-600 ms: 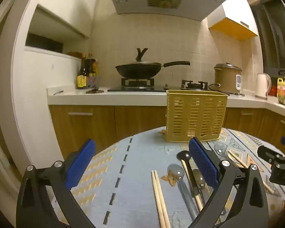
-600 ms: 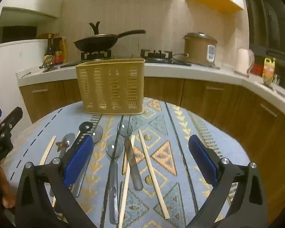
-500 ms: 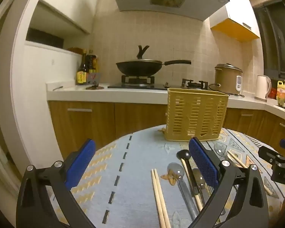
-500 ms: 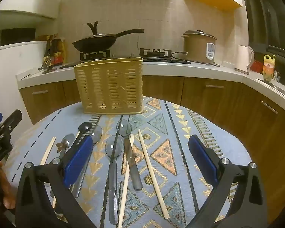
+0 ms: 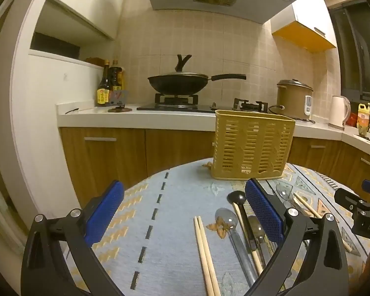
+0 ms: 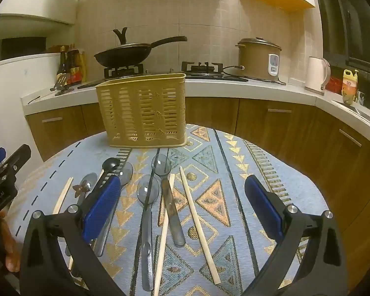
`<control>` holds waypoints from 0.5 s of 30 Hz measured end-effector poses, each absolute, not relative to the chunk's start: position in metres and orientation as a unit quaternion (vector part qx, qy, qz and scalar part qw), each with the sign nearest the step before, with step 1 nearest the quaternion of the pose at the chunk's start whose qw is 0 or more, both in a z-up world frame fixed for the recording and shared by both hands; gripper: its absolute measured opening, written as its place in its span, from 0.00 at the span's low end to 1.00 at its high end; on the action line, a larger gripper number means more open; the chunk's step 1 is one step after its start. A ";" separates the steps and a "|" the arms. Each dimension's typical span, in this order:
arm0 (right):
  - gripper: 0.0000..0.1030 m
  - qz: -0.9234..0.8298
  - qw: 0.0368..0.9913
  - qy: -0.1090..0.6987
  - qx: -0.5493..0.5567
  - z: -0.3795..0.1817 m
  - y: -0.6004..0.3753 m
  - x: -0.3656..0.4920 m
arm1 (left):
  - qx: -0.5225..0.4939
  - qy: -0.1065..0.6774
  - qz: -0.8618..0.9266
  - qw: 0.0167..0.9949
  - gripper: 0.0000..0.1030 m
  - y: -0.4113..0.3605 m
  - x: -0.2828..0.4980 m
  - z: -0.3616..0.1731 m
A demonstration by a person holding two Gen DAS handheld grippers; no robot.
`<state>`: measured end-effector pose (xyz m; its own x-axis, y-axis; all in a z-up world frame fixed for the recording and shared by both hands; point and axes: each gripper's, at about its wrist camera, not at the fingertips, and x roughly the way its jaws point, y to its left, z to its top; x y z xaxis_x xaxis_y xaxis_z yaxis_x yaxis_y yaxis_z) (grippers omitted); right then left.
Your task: Organize utensils
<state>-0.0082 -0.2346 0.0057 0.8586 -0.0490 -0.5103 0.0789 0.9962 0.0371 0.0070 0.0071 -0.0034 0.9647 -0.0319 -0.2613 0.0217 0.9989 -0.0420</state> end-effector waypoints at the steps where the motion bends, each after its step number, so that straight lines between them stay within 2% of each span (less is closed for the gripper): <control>1: 0.93 -0.033 0.964 0.264 0.029 0.006 -0.235 -0.008 | -0.019 0.132 -0.013 0.991 0.93 0.007 0.009 -0.003; 15: 0.93 -0.029 0.966 0.255 0.023 0.009 -0.232 -0.012 | -0.015 0.138 -0.019 0.990 0.93 0.009 0.008 -0.003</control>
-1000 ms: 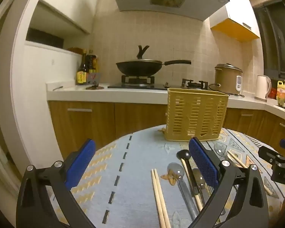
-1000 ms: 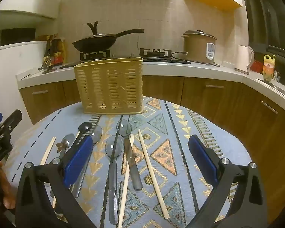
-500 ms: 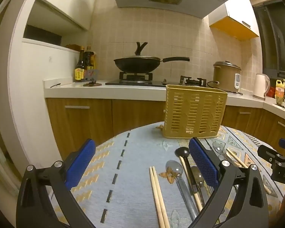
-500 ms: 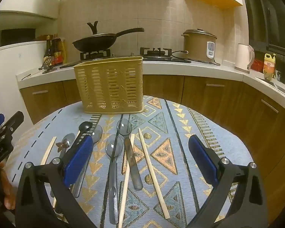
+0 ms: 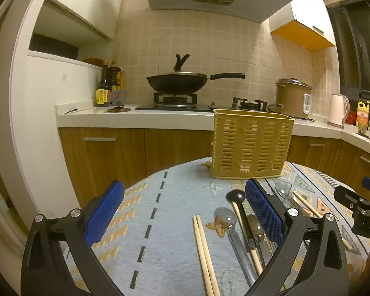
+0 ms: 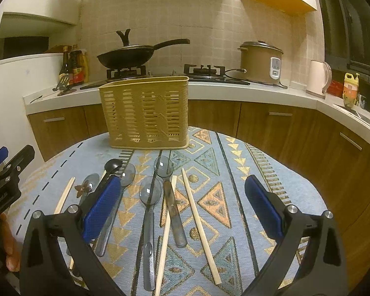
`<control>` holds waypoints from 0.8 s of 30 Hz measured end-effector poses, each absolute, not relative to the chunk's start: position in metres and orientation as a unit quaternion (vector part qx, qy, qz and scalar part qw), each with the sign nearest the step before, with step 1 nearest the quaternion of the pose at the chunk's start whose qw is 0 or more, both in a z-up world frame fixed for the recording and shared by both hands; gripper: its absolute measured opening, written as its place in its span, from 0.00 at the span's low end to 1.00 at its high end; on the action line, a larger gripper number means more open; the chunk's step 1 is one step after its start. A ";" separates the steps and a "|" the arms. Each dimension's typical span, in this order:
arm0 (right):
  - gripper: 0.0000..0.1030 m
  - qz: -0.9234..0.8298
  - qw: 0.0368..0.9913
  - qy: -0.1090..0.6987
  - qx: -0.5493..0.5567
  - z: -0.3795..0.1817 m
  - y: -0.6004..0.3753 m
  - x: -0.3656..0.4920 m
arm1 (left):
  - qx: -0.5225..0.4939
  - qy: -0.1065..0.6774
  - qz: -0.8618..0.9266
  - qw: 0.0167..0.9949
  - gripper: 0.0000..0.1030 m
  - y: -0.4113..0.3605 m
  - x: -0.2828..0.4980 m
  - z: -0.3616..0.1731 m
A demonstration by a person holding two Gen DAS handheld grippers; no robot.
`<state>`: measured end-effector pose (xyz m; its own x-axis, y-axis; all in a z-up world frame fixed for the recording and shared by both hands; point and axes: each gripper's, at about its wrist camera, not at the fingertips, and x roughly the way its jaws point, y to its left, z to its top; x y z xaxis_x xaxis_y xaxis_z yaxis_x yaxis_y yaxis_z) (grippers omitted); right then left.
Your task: Organize utensils
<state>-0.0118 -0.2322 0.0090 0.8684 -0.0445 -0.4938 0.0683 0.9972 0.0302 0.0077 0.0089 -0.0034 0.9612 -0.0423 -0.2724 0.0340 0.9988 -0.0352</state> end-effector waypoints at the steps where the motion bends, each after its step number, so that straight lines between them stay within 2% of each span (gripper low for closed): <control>1: 0.93 -0.028 0.966 0.254 0.023 0.009 -0.232 -0.012 | -0.015 0.139 -0.020 0.990 0.93 0.009 0.008 -0.003; 24: 0.93 -0.022 0.965 0.258 0.027 0.009 -0.231 -0.010 | -0.016 0.147 -0.029 0.989 0.93 0.008 0.011 -0.004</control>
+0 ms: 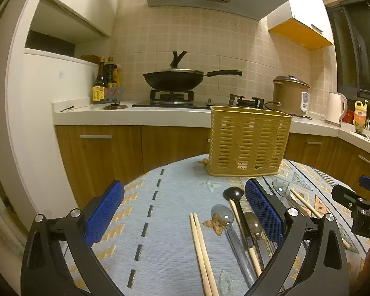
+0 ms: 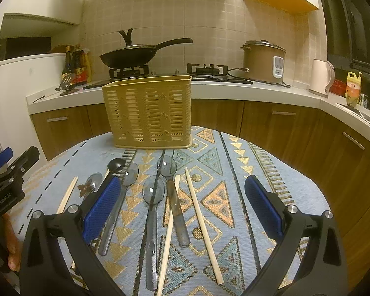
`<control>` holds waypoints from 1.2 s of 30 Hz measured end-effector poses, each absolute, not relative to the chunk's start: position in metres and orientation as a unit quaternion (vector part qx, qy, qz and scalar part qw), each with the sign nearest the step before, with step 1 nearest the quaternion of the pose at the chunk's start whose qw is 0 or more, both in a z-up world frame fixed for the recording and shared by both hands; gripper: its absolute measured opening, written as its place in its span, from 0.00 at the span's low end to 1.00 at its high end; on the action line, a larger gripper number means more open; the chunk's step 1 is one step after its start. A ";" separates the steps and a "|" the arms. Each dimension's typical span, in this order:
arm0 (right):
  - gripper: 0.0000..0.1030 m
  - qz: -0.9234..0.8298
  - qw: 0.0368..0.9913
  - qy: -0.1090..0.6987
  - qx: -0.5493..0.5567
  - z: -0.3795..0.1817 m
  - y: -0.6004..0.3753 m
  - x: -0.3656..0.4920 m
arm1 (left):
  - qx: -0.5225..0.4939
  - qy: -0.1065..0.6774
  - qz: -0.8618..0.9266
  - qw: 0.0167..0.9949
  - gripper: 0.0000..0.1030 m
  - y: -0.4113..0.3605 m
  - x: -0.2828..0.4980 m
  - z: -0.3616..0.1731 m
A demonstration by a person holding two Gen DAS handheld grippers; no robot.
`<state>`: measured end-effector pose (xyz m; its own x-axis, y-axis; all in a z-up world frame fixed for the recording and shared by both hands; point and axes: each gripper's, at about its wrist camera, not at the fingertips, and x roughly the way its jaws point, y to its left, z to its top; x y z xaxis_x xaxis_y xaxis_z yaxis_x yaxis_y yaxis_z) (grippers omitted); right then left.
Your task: Organize utensils
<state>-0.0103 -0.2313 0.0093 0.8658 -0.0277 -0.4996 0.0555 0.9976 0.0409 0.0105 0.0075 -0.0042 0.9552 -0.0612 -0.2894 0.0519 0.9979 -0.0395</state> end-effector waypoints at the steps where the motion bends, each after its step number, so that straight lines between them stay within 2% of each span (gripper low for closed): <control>1: 0.93 -0.021 0.965 0.259 0.027 0.009 -0.231 -0.010 | -0.016 0.147 -0.029 0.989 0.93 0.007 0.011 -0.004; 36: 0.93 -0.017 0.963 0.268 0.032 0.006 -0.232 -0.008 | -0.017 0.151 -0.035 0.988 0.93 0.004 0.012 -0.010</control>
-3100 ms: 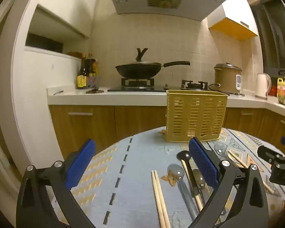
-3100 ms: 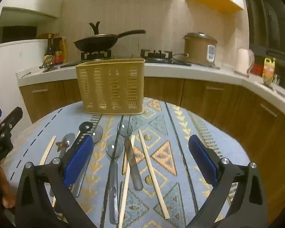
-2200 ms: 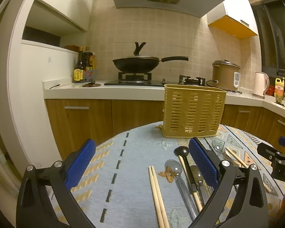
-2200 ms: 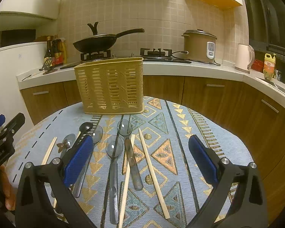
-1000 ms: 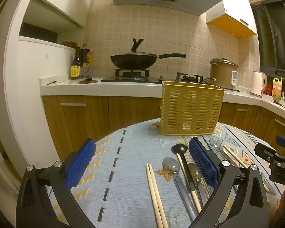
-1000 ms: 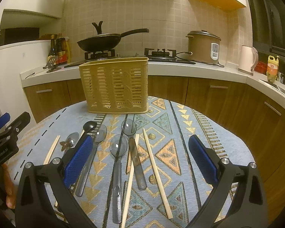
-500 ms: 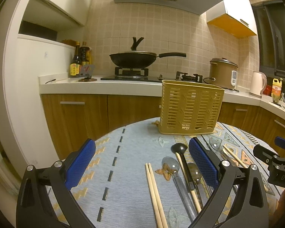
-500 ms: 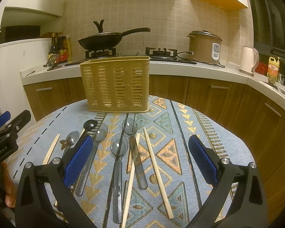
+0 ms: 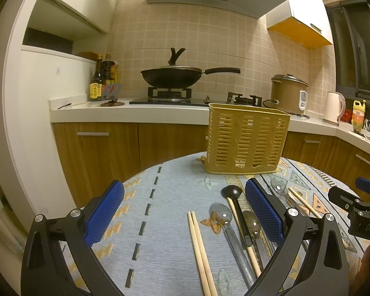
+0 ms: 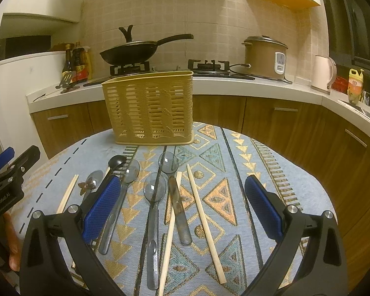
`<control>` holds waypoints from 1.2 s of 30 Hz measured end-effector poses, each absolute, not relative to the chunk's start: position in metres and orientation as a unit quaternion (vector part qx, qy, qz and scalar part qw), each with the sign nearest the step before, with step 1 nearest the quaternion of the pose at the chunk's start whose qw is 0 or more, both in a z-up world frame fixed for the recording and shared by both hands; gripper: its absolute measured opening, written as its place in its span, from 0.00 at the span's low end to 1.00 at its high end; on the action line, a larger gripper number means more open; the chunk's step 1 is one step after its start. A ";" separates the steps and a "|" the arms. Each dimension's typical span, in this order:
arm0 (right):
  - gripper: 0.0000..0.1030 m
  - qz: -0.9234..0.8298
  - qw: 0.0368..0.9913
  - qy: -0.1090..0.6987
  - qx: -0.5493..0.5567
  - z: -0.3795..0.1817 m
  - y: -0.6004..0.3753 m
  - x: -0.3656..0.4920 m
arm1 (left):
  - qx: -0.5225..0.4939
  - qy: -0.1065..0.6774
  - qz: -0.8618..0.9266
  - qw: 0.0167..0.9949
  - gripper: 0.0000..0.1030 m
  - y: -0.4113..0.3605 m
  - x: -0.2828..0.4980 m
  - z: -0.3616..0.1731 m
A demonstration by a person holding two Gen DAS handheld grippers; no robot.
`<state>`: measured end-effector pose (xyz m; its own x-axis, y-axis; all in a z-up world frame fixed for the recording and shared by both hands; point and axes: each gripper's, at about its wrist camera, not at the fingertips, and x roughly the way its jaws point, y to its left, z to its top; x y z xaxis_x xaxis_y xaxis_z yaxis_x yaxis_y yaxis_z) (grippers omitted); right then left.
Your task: Organize utensils
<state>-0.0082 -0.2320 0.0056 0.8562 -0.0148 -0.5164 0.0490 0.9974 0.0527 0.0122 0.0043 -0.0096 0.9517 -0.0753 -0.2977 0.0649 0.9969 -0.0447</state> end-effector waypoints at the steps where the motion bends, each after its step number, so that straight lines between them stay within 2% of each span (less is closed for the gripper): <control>1: 0.93 -0.017 0.963 0.268 0.031 0.006 -0.232 -0.008 | -0.017 0.151 -0.035 0.988 0.93 0.004 0.012 -0.010; 9: 0.93 -0.028 0.961 0.274 0.038 0.004 -0.235 -0.007 | -0.032 0.166 -0.041 0.985 0.93 0.009 0.017 -0.010; 14: 0.93 -0.019 0.955 0.289 0.070 0.001 -0.243 -0.002 | -0.062 0.215 -0.047 0.974 0.91 0.020 0.036 -0.015; 16: 0.93 -0.008 0.950 0.298 0.092 -0.001 -0.245 0.001 | -0.069 0.252 -0.070 0.963 0.82 0.020 0.049 -0.019; 18: 0.92 -0.009 0.943 0.321 0.088 -0.002 -0.245 0.011 | -0.064 0.289 -0.105 0.949 0.78 0.017 0.062 -0.017; 20: 0.89 -0.003 0.935 0.345 0.078 -0.003 -0.245 0.022 | -0.044 0.319 -0.140 0.936 0.77 0.009 0.075 -0.010; 27: 0.60 0.061 0.901 0.420 0.084 0.002 -0.253 0.069 | 0.006 0.438 -0.217 0.872 0.68 -0.026 0.143 -0.014; 31: 0.46 0.099 0.871 0.473 0.090 -0.005 -0.257 0.102 | -0.014 0.503 -0.235 0.832 0.60 -0.033 0.185 -0.030; 32: 0.45 0.105 0.863 0.485 0.095 -0.007 -0.258 0.110 | -0.023 0.513 -0.236 0.825 0.56 -0.035 0.193 -0.033; 36: 0.45 0.123 0.841 0.516 0.107 -0.015 -0.260 0.138 | -0.061 0.553 -0.241 0.796 0.55 -0.036 0.219 -0.046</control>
<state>0.1383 -0.2603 -0.0152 0.4363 0.3172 -0.8420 -0.0960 0.9469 0.3070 0.2193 -0.0361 -0.0458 0.2737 -0.4498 -0.8501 0.3160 0.8769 -0.3623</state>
